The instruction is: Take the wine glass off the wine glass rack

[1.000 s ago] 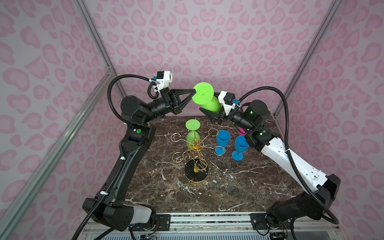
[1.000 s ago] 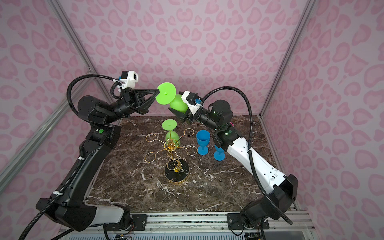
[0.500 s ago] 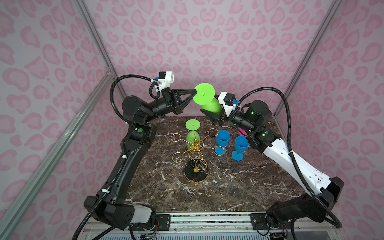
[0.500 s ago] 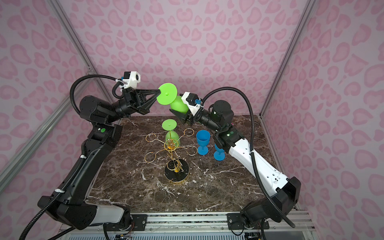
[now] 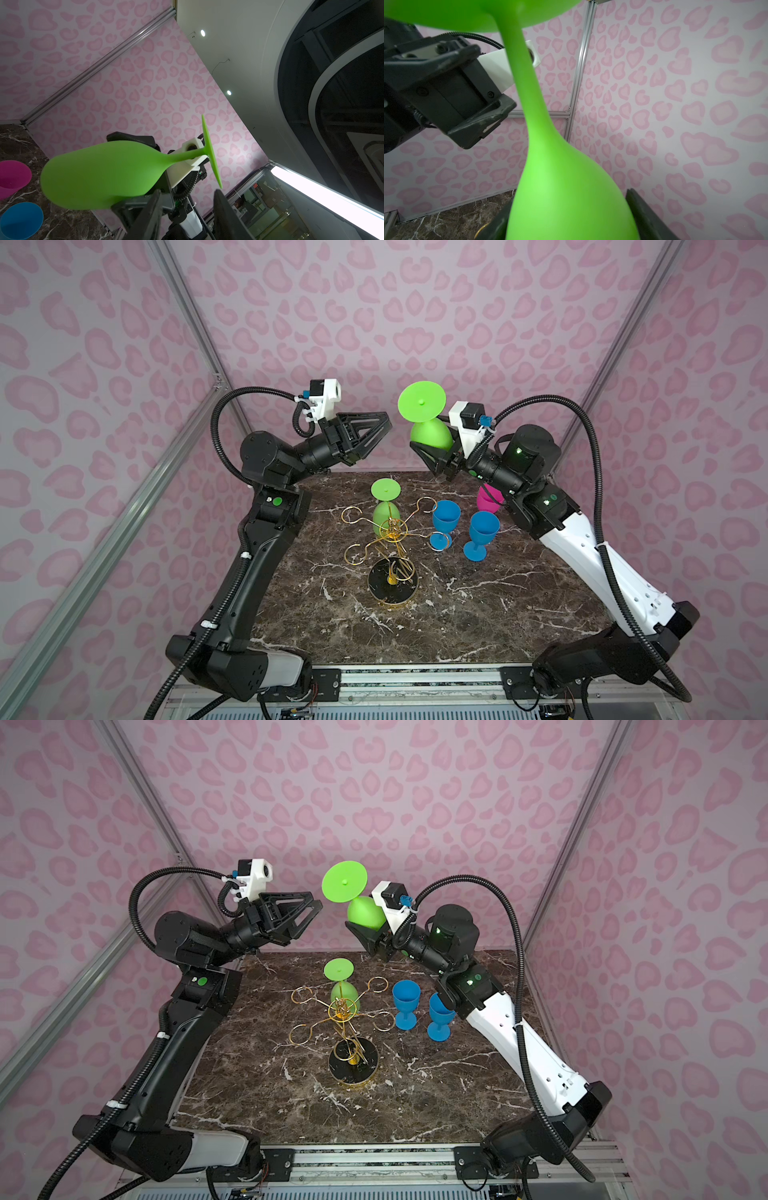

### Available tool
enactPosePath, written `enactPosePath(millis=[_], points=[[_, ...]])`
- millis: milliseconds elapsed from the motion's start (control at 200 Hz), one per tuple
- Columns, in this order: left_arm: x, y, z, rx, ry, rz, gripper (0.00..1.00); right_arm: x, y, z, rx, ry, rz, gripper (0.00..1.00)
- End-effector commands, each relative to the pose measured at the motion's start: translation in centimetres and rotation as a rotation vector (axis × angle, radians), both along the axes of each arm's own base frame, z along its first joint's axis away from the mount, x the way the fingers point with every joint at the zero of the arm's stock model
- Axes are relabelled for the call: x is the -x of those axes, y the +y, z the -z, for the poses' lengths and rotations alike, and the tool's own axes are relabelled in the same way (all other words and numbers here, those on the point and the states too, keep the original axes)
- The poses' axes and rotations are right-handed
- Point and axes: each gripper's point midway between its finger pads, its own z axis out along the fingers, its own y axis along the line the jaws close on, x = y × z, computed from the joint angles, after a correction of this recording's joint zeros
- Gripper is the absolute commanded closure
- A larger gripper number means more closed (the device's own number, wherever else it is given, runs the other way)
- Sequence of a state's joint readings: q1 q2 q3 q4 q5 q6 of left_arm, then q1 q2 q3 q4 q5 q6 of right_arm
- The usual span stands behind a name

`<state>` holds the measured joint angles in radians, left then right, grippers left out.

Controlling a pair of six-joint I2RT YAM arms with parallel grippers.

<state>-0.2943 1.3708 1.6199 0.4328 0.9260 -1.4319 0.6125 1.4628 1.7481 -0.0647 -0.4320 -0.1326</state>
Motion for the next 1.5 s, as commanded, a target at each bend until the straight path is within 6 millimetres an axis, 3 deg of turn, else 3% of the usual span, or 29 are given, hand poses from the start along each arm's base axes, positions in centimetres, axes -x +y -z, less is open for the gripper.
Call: enactPosePath(millis=[0, 95, 220, 345, 480, 590, 750, 995, 1495], points=[[-0.2, 0.4, -0.4, -0.046, -0.144, -0.092, 0.54, -0.9, -1.0, 2.9, 0.077, 0.177, 0.059, 0.45], [-1.1, 0.4, 0.1, -0.099, -0.266, -0.172, 0.5, -0.9, -2.3, 4.1, 0.117, 0.282, 0.094, 0.46], [-3.2, 0.6, 1.4, -0.199, -0.419, -0.316, 0.52, -0.6, -4.2, 5.9, 0.171, 0.389, 0.145, 0.47], [-4.1, 0.9, 1.6, -0.269, -0.603, -0.449, 0.54, 0.5, -5.4, 7.1, 0.225, 0.453, 0.176, 0.47], [-3.3, 0.9, 1.7, -0.336, -0.884, -0.56, 0.55, 1.7, -6.5, 7.6, 0.25, 0.494, 0.195, 0.47], [-2.6, 0.0, 3.1, -0.443, -1.142, -0.613, 0.55, 2.2, -6.9, 7.7, 0.26, 0.517, 0.197, 0.47], [-2.7, -1.1, 5.0, -0.523, -1.354, -0.599, 0.54, 2.3, -6.2, 8.1, 0.259, 0.547, 0.167, 0.48], [-2.0, -2.4, 6.5, -0.538, -1.514, -0.533, 0.55, 1.6, -4.9, 8.9, 0.255, 0.576, 0.13, 0.49], [-3.2, -2.7, 6.9, -0.574, -1.567, -0.582, 0.6, 1.3, -1.2, 10.1, 0.278, 0.6, 0.05, 0.51]])
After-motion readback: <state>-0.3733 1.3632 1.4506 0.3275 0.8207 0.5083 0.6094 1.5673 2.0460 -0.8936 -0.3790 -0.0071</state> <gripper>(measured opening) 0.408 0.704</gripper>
